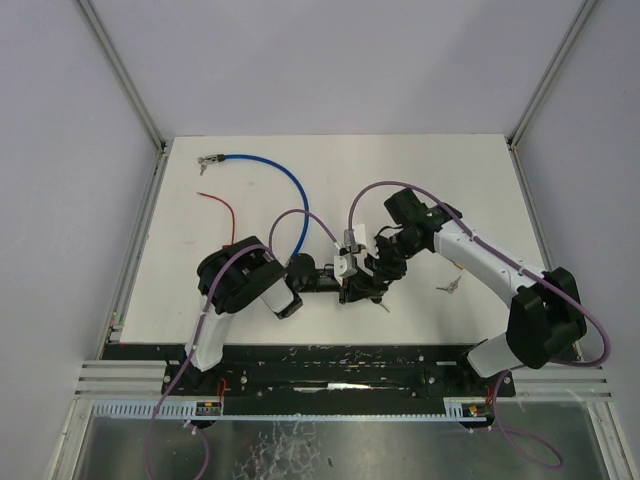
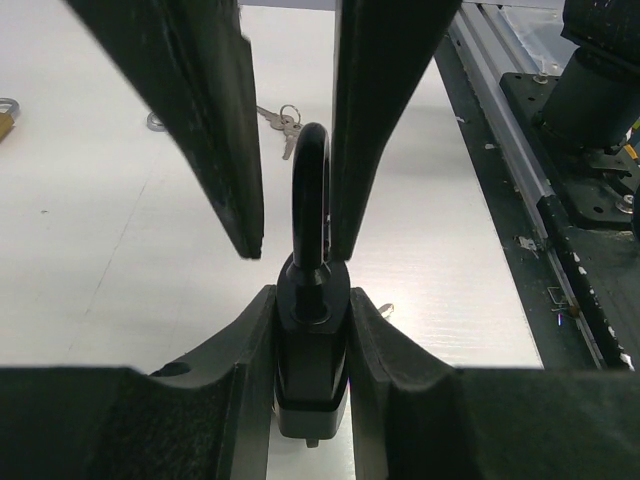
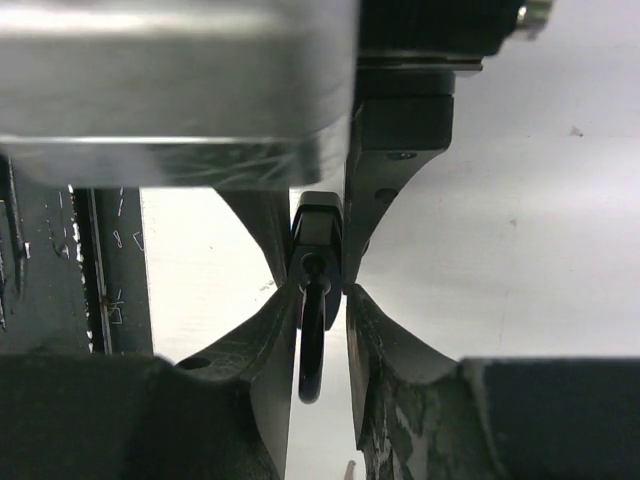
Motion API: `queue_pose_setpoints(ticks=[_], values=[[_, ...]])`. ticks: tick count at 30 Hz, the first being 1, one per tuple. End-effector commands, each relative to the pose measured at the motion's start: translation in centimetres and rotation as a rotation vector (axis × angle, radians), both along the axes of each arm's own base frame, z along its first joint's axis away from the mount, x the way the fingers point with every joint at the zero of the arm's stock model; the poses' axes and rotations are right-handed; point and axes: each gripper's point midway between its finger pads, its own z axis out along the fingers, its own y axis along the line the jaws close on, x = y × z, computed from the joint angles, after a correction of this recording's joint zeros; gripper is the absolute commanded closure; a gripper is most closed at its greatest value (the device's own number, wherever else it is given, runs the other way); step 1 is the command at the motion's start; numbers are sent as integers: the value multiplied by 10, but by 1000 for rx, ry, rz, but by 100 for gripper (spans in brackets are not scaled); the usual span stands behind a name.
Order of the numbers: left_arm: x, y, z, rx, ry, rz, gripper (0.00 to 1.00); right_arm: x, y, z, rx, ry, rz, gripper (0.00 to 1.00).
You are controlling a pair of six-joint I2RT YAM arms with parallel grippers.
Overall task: Lock with the key
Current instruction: Lock the lock.
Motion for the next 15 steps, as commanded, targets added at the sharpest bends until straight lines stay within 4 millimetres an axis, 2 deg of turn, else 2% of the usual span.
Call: queue_pose_setpoints(ticks=[1,9,15], values=[[-3,0,17,-61,-91,-14,100,-1,2,33,63,-99,52,68],[-3,2,13,-52,-79,-14,100,-8,-16,36,131,-170,50,68],[-2,2,14,-55,-82,-14,100,-5,-23,23,103,-133,48,71]])
